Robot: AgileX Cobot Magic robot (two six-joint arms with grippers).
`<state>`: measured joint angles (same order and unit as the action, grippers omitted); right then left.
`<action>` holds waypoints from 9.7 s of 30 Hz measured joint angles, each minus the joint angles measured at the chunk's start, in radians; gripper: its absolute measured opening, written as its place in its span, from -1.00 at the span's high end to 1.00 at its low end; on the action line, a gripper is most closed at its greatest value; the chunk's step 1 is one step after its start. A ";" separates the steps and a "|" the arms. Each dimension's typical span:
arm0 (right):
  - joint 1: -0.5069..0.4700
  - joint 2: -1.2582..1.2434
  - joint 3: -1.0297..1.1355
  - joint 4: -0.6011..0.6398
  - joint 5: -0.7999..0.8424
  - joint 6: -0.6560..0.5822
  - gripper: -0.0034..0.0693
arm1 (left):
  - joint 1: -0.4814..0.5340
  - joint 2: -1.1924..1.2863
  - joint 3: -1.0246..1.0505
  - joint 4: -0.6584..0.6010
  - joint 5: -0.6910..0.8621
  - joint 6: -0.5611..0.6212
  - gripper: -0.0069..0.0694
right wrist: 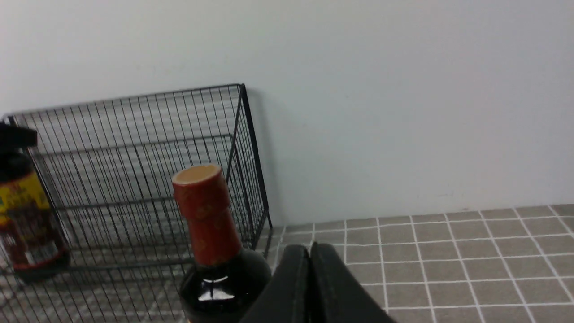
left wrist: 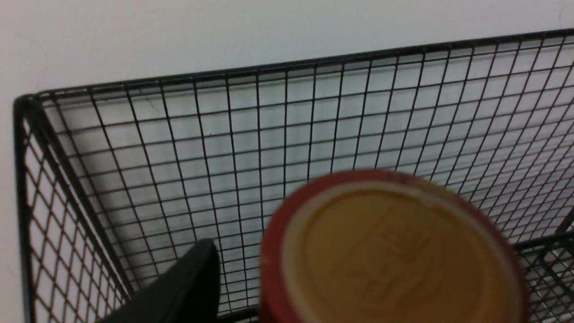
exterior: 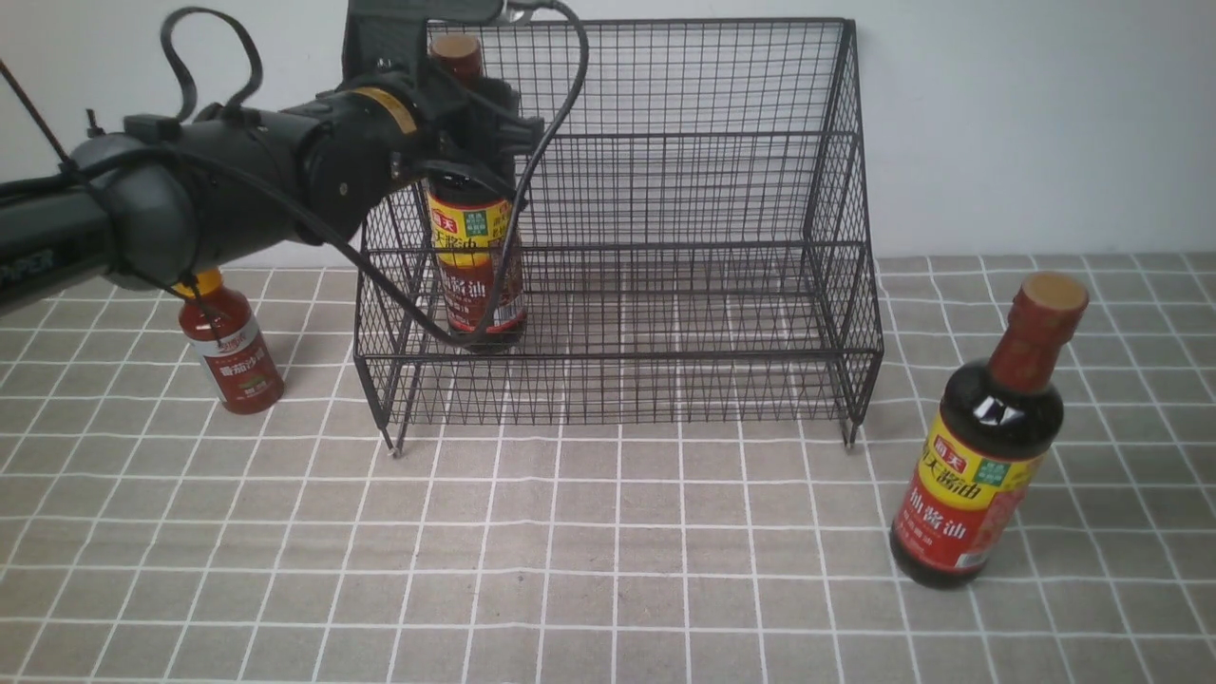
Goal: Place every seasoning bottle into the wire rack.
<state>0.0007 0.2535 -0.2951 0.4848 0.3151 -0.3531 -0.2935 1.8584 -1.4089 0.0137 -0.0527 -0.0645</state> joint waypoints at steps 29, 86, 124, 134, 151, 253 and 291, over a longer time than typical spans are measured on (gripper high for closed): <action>0.000 0.818 -0.321 1.190 0.192 -1.481 -0.81 | 0.042 -0.607 0.133 0.106 0.513 0.015 0.83; 0.222 1.679 -1.280 1.199 0.205 -1.416 0.13 | 0.044 -0.853 0.521 0.124 0.363 -0.048 0.84; 0.145 1.112 -1.214 -0.200 0.637 0.101 0.82 | 0.045 -0.853 0.521 0.130 0.417 -0.066 0.84; 0.098 0.565 -0.823 -0.408 0.519 0.364 0.94 | 0.045 -0.853 0.521 0.130 0.417 -0.067 0.84; 0.098 -0.154 0.022 -0.368 0.000 0.393 0.94 | 0.087 -0.853 0.624 0.130 0.298 -0.121 0.84; 0.098 -0.179 0.026 -0.367 0.063 0.393 0.94 | 0.118 -0.392 0.482 0.829 -0.465 -0.841 0.14; 0.098 -0.179 0.026 -0.367 0.079 0.393 0.94 | 0.118 -0.273 0.477 0.942 -0.278 -0.730 -0.69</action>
<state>0.0992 0.0746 -0.2686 0.1179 0.3942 0.0402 -0.1754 1.5854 -0.9320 0.9552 -0.3310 -0.7948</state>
